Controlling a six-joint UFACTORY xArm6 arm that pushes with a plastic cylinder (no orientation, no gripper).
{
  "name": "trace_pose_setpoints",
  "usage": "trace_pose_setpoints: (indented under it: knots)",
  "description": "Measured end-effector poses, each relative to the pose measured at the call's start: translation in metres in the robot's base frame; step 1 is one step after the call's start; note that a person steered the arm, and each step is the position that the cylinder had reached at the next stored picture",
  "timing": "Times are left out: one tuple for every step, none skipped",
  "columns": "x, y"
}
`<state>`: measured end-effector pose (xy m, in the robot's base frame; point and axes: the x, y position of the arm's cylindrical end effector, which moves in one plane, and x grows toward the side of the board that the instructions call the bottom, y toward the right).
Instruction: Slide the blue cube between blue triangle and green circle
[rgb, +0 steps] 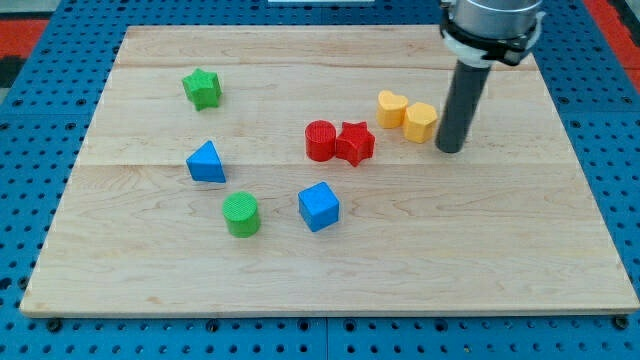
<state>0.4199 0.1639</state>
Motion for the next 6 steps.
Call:
trace_pose_setpoints:
  knots:
    - [0.075, 0.045]
    - [0.12, -0.041]
    - [0.106, -0.118]
    - [0.079, -0.176]
    - [0.068, -0.235]
    - [0.106, -0.188]
